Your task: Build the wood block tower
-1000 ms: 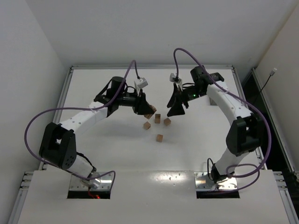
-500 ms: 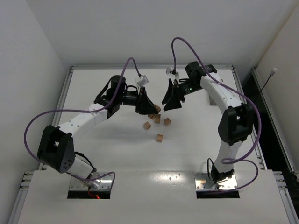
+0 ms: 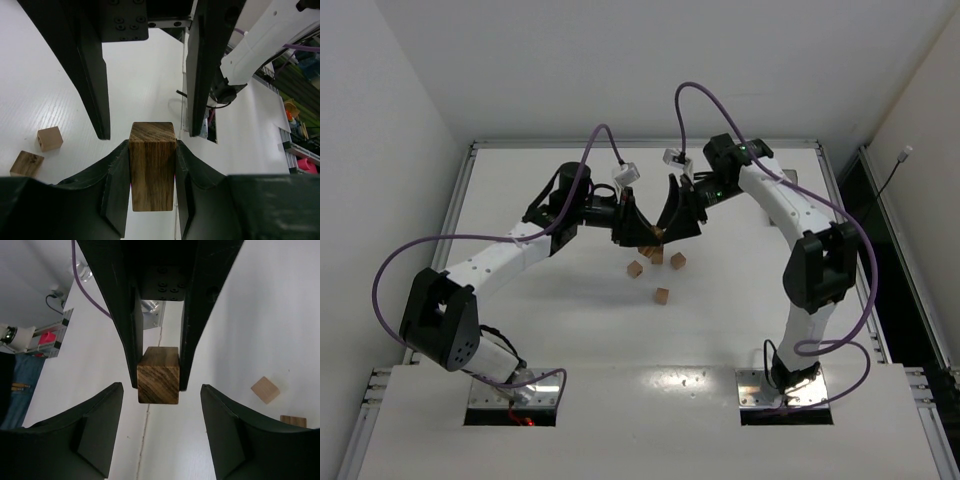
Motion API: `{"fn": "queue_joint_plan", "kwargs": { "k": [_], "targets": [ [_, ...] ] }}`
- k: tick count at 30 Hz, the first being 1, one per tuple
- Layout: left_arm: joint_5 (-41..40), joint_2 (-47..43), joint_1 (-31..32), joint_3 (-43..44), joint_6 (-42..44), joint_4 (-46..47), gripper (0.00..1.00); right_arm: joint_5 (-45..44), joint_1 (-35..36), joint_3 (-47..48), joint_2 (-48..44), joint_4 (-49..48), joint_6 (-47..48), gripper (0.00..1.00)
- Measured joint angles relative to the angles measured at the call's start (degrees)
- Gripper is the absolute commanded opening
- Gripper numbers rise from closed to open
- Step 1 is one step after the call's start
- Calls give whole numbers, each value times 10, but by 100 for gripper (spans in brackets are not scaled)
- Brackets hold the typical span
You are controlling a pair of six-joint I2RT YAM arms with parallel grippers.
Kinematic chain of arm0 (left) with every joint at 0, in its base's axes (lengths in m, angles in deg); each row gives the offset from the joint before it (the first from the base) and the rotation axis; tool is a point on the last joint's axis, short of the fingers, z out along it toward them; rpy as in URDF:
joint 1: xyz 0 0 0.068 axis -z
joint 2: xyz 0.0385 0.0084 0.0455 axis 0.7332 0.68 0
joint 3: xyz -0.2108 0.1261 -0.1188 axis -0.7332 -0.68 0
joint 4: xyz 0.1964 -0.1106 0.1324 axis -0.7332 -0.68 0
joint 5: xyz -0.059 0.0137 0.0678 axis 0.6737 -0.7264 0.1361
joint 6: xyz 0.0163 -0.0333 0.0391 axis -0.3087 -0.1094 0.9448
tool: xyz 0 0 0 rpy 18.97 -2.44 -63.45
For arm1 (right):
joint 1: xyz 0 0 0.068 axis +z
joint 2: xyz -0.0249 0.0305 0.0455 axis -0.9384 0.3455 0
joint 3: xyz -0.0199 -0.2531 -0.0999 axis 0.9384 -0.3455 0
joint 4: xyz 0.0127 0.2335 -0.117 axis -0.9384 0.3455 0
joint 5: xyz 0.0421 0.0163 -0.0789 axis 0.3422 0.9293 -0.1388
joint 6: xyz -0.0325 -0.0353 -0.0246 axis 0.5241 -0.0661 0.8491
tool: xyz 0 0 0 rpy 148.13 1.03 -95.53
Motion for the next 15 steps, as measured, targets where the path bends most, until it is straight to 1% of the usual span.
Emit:
{"fn": "queue_joint_plan", "kwargs": {
  "k": [3,6,7,9,10,11,13,15],
  "targets": [
    [0,0,0,0,0,0,0,0,8,0,1,0,0,58],
    [-1,0,1,0,0,0,0,0,10,0,3,0,2,44],
    [-2,0,2,0,2,0,0,0,10,0,5,1,1,36],
    [-2,0,2,0,5,-3,0,0,11,0,7,4,1,27],
    [-3,0,2,0,7,-3,0,1,11,0,7,4,2,16],
    [-4,0,2,0,9,-5,0,0,11,0,7,4,2,11],
    [-4,0,3,0,14,-9,0,-2,11,0,7,4,3,2],
    [-5,0,3,1,21,-16,0,-5,11,0,7,4,4,0]
  ]
}}
